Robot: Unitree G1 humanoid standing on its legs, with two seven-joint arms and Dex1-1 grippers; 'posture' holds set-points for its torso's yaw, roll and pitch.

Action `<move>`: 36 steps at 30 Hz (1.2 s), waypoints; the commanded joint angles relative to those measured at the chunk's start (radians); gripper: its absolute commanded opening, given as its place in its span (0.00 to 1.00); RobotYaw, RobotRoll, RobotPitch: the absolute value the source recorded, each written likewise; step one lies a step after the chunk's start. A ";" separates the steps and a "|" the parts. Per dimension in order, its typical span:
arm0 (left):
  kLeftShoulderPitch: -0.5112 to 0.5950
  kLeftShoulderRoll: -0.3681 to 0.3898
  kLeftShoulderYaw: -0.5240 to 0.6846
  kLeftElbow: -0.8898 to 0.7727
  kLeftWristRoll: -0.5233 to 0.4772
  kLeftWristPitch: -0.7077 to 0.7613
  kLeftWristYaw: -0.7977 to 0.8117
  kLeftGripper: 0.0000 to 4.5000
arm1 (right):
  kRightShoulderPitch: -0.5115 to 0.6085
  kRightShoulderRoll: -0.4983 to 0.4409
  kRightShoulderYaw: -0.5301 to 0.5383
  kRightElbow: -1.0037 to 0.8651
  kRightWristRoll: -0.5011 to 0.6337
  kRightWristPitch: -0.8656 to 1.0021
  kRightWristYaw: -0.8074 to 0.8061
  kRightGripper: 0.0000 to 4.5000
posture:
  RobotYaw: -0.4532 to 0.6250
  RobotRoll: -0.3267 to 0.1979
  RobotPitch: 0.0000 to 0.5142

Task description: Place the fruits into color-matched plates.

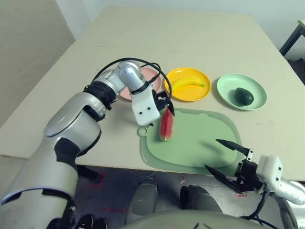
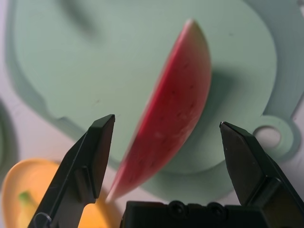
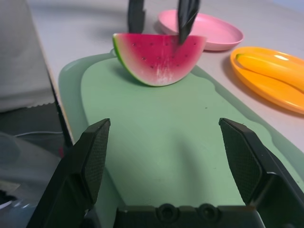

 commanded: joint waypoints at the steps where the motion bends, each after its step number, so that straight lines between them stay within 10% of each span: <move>1: 0.030 -0.041 -0.022 0.032 0.049 -0.032 -0.011 1.00 | 0.034 -0.032 0.025 -0.024 -0.040 -0.016 -0.025 1.00 | 0.50 0.62 0.20; 5: 0.050 -0.083 0.003 0.083 0.123 -0.040 -0.011 1.00 | 0.048 -0.038 0.028 -0.097 -0.027 0.026 -0.089 1.00 | 0.49 0.62 0.21; 14: 0.044 -0.123 0.082 0.148 0.211 0.000 -0.011 0.46 | 0.056 -0.071 0.039 -0.115 -0.014 0.048 -0.132 1.00 | 0.48 0.62 0.22; 27: -0.051 -0.007 0.030 0.081 0.050 0.123 -0.011 0.46 | 0.028 -0.079 0.075 -0.126 0.021 0.054 -0.136 1.00 | 0.51 0.62 0.19; 36: -0.163 0.087 0.183 0.309 0.251 0.153 0.097 0.46 | 0.085 0.032 0.146 -0.346 0.133 0.238 -0.328 1.00 | 0.51 0.62 0.18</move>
